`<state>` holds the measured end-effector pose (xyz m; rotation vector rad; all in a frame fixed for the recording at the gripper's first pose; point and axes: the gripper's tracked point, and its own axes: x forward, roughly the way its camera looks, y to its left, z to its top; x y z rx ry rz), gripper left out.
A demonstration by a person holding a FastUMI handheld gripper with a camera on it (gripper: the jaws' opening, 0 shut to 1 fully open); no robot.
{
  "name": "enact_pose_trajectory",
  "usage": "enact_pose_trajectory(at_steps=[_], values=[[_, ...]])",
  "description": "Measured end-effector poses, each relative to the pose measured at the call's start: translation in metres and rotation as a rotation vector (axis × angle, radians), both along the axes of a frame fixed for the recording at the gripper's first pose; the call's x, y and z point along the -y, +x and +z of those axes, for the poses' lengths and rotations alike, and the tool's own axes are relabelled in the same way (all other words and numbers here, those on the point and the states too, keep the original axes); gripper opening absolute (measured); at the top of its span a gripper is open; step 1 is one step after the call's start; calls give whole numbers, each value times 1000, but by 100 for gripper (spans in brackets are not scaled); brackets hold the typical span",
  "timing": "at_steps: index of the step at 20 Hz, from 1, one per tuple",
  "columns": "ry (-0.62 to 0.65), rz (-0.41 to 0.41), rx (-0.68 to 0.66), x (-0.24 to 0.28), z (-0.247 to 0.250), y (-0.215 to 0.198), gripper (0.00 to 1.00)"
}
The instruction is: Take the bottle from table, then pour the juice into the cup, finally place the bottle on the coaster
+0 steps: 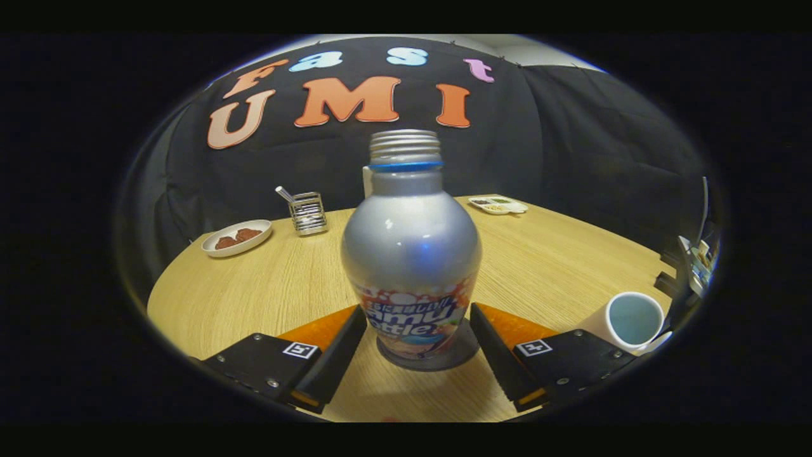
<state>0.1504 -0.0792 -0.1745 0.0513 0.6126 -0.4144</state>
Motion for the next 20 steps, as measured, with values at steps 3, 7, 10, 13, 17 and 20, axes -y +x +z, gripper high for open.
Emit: enact_pose_trajectory(at_steps=[3,7,10,13,17,20], values=[[-8,5,22,-6,14,-13,97],[-39,-13,63,-13,38,-41,97],[-29,30,116,-36,53,-58,97],[-52,101,158,-59,69,-74,97],[13,172,168,-96,80,-97,97],[15,221,189,-122,89,-110,97]])
